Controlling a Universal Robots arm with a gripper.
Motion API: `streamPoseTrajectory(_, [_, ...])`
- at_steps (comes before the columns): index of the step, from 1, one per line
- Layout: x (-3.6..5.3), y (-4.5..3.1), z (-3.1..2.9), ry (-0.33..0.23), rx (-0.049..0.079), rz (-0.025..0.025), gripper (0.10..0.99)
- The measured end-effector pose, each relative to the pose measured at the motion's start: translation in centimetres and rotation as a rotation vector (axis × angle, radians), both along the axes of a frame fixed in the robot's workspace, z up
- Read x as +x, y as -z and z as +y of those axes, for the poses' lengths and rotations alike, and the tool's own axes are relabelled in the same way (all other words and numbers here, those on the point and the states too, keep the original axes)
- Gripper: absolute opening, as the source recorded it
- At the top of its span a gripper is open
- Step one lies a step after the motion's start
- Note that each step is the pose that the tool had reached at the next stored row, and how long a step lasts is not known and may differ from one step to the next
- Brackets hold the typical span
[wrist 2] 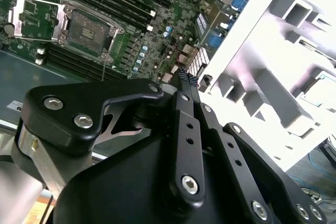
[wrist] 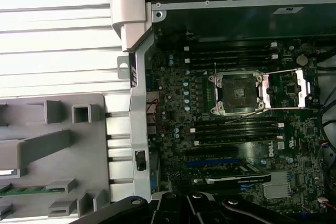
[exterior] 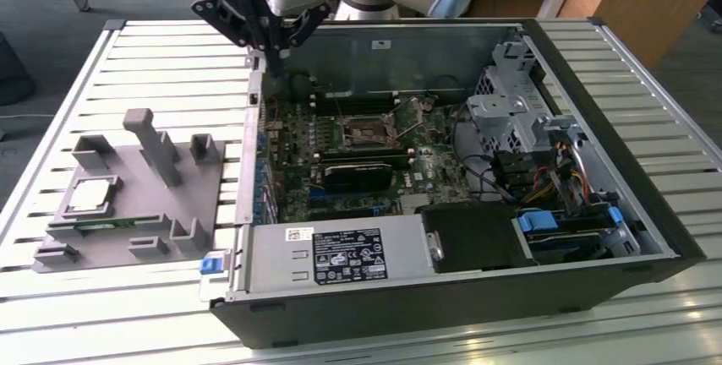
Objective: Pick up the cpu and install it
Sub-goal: 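Reach for the cpu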
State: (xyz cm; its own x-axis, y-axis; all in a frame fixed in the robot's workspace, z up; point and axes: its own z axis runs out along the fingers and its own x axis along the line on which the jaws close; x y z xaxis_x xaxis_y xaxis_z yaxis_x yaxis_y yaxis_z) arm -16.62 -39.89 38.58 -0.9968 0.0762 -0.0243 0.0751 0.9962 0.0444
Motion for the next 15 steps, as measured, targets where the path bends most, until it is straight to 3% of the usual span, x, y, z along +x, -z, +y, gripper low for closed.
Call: streamPoseTrajectory(15, [-0.73,0.18,0.00,0.000,0.000,0.0000,0.106])
